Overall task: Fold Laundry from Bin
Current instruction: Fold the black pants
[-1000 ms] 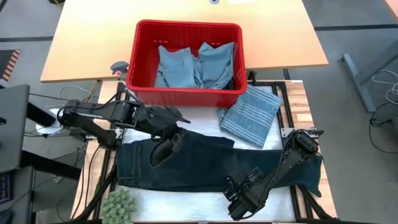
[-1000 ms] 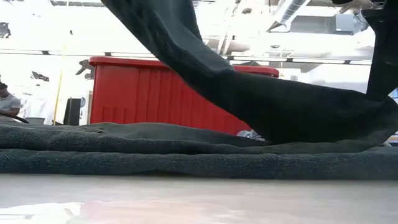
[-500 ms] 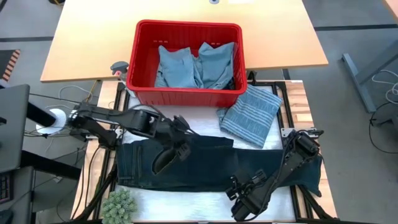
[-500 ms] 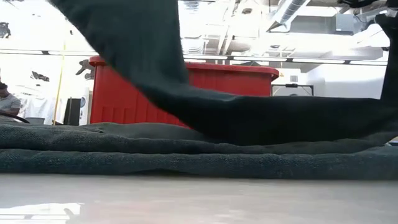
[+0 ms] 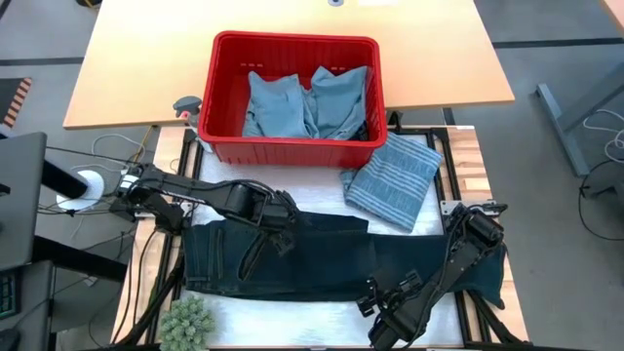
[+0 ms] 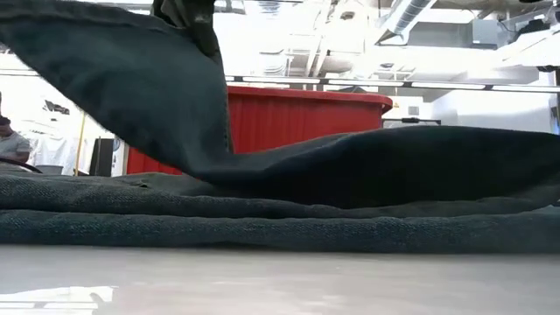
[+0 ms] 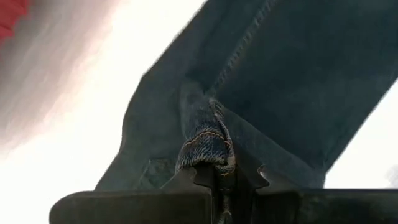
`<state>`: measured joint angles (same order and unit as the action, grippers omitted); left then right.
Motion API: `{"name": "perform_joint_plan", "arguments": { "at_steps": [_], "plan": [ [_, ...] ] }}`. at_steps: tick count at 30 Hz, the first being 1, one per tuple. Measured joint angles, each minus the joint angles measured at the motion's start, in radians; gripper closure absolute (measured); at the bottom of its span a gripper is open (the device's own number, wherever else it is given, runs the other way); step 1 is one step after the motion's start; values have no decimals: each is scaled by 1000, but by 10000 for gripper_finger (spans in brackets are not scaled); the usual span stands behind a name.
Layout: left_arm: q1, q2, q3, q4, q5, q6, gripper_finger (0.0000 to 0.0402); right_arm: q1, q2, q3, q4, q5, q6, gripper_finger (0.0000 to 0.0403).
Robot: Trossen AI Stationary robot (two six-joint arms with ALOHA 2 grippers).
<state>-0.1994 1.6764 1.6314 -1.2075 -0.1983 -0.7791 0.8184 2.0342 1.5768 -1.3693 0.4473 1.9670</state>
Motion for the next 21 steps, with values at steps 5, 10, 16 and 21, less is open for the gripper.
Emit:
{"name": "perform_joint_plan", "arguments": {
  "at_steps": [5, 10, 16, 21],
  "plan": [
    [-4, 0, 0, -32, 9, 17, 363, -3, 0, 0, 5, 1, -10, 355],
    [-3, 0, 0, -94, 45, 64, 291, -2, 0, 0, 7, 9, -31, 348],
    [-4, -1, 42, -225, 93, 90, 188, 2, 0, 0, 44, 56, -107, 345],
    [-19, -2, 142, -319, 97, 91, 138, 15, -2, 0, 91, 131, -153, 325]
  ]
}}
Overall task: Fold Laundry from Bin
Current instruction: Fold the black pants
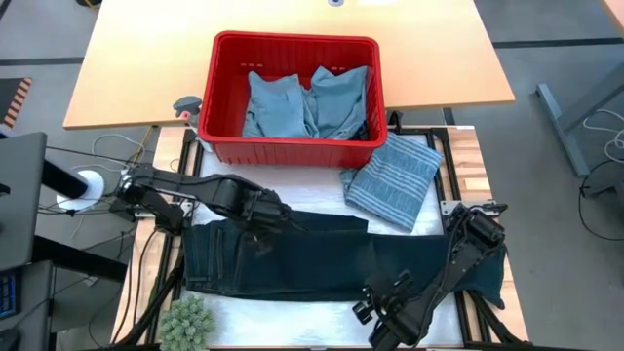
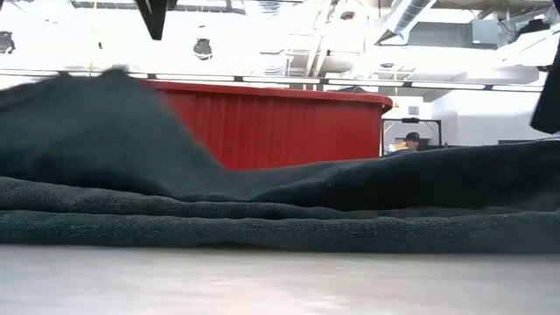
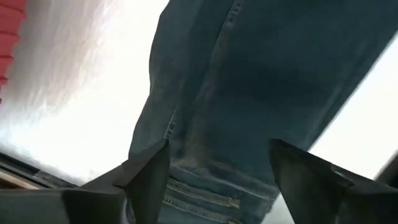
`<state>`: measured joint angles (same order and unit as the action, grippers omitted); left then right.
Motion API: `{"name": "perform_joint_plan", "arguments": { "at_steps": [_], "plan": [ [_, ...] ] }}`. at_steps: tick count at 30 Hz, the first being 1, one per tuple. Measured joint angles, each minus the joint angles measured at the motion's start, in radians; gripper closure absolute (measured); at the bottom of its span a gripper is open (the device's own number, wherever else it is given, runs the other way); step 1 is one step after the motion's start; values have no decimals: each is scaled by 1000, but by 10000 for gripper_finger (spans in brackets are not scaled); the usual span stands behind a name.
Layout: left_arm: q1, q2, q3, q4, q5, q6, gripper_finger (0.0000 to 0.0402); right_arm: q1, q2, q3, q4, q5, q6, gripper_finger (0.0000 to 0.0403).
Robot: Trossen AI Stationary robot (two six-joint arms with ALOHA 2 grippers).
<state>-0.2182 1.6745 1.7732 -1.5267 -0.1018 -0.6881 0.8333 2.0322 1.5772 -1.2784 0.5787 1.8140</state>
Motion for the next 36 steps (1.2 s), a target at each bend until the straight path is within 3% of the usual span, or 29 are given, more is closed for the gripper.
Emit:
{"name": "perform_joint_plan", "arguments": {
  "at_steps": [4, 9, 14, 19, 23, 26, 31, 33, 36],
  "plan": [
    [-16, 0, 97, -35, -8, 3, 128, -1, -19, 12, 15, 3, -75, 296],
    [-23, -12, 183, -45, -36, 11, 127, -12, -18, 67, -30, -80, -233, 265],
    [-48, -63, 208, -41, -70, -3, 127, -24, -86, 182, -133, -79, -560, 260],
    [-89, -116, 208, -22, -134, -20, 127, -109, -239, 208, -291, 43, -764, 271],
    [-127, -140, 208, -4, -173, -49, 127, -268, -433, 75, -261, 77, -888, 285],
    [-157, -147, 208, -2, -199, -76, 127, -394, -564, -87, -224, -41, -905, 287],
    [-195, -147, 208, 0, -224, -92, 127, -476, -794, -478, 195, -288, -797, 263],
    [-196, -144, 208, 1, -231, -93, 127, -467, -856, -637, 389, -326, -712, 245],
    [-199, -142, 207, 1, -250, -109, 127, -456, -909, -838, 624, -302, -583, 220]
  ]
}}
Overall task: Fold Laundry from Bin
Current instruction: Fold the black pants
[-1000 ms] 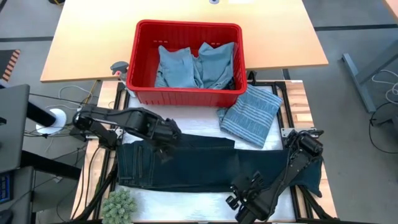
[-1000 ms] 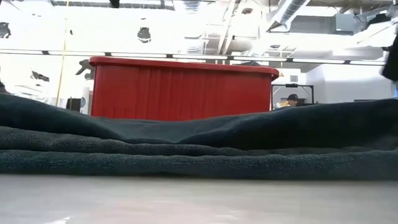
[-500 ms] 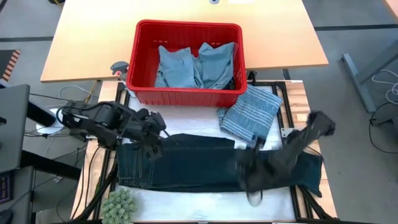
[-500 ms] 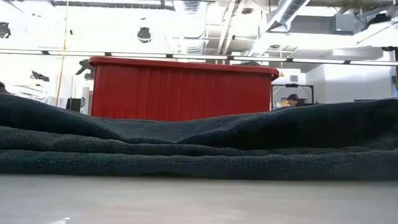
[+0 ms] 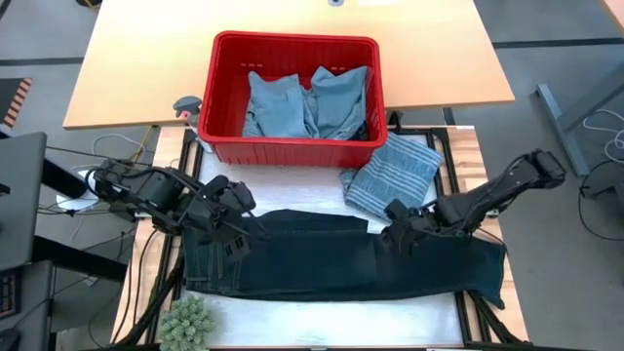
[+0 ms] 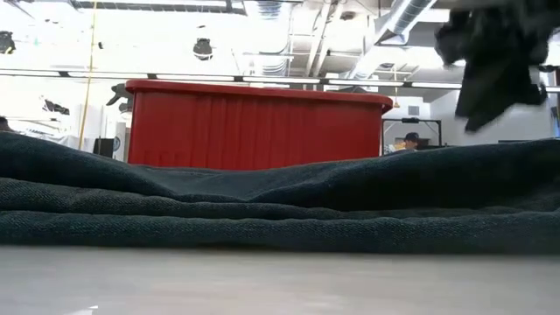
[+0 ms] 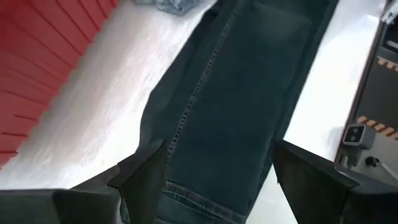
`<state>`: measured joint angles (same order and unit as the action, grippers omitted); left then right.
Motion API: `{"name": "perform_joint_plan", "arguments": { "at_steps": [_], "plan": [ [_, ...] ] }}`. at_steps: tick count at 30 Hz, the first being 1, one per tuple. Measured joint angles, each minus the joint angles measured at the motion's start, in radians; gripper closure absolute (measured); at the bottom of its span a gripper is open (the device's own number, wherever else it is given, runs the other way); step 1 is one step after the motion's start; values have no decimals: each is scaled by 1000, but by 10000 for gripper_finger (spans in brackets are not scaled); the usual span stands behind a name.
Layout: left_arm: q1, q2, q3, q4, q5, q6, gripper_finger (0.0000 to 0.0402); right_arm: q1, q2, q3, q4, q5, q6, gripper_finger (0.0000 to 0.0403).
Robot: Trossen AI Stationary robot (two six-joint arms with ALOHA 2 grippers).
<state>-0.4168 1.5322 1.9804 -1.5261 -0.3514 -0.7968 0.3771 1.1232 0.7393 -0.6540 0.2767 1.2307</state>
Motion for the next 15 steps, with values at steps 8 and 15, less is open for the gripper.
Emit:
{"name": "perform_joint_plan", "arguments": {
  "at_steps": [8, 15],
  "plan": [
    [0, 0, -1, 2, -21, -47, 127, -85, 43, -226, 402, 41, 17, 196],
    [0, 0, -6, 5, -27, -84, 127, -160, 153, -226, 525, 35, -128, 196]
  ]
}}
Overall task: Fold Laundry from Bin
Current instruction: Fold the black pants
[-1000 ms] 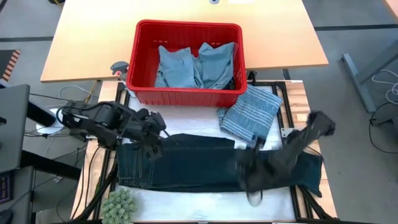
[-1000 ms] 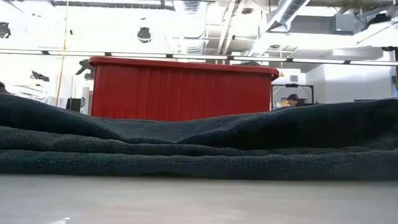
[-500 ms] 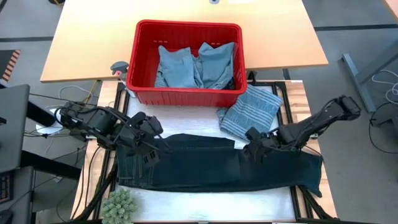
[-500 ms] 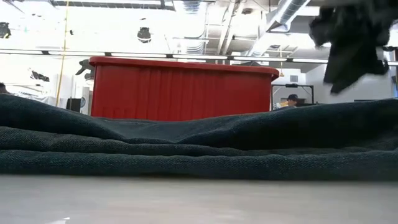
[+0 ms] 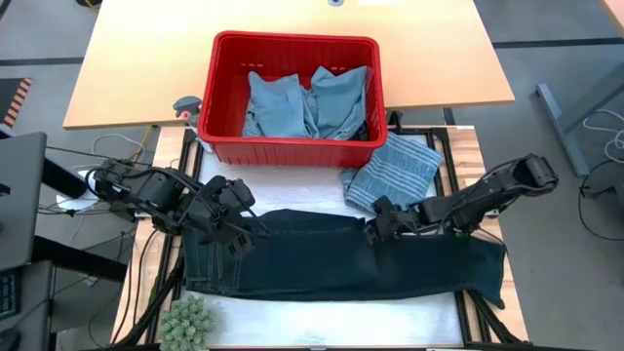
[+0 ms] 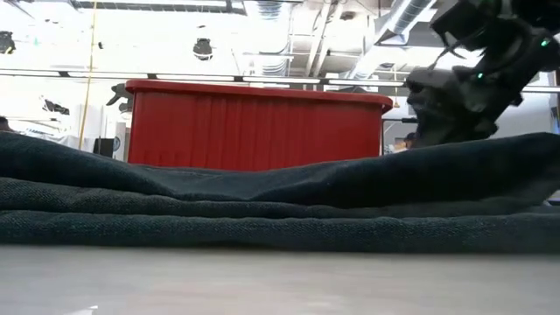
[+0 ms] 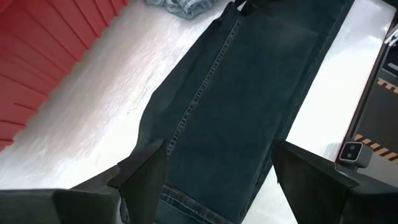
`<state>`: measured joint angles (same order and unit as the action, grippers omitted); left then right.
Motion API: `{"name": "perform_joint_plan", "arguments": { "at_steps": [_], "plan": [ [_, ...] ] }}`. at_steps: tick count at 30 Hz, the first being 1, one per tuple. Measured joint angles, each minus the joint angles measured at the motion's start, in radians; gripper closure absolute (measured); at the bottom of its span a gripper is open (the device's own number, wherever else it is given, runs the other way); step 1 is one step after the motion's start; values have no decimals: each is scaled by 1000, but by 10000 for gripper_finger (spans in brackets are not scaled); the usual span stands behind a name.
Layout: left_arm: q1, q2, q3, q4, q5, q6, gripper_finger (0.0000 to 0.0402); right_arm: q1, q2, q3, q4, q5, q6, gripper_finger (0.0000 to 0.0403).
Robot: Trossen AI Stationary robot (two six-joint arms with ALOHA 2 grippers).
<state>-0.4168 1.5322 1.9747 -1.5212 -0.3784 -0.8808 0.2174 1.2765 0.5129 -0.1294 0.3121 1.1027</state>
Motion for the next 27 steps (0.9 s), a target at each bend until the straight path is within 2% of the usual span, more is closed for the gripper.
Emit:
{"name": "perform_joint_plan", "arguments": {
  "at_steps": [3, 5, 9, 11, 12, 15, 20, 23, 27],
  "plan": [
    [0, 0, 0, 2, -1, -7, 127, -21, 49, 0, 14, -21, 21, 207],
    [0, 0, 0, 1, -1, -16, 127, -29, 77, 0, 14, -80, 50, 229],
    [0, 0, 0, 1, -13, -25, 127, 32, 82, 10, 6, -121, 75, 316],
    [0, 0, 0, 1, -47, -26, 127, 66, 58, 23, -4, -125, 66, 369],
    [0, 0, -5, 5, -70, -25, 127, 78, 39, 32, -5, -125, 52, 380],
    [0, 0, -47, 1, -99, -25, 127, 119, -24, 59, -8, -108, 74, 368],
    [0, 0, -149, 27, -96, -26, 127, 190, -112, 69, -62, -89, 107, 299],
    [0, 0, -229, 28, -93, -34, 127, 240, -145, 70, -115, -93, 188, 271],
    [0, 0, -335, 54, -89, -75, 127, 356, -137, 69, -150, -92, 354, 255]
  ]
}}
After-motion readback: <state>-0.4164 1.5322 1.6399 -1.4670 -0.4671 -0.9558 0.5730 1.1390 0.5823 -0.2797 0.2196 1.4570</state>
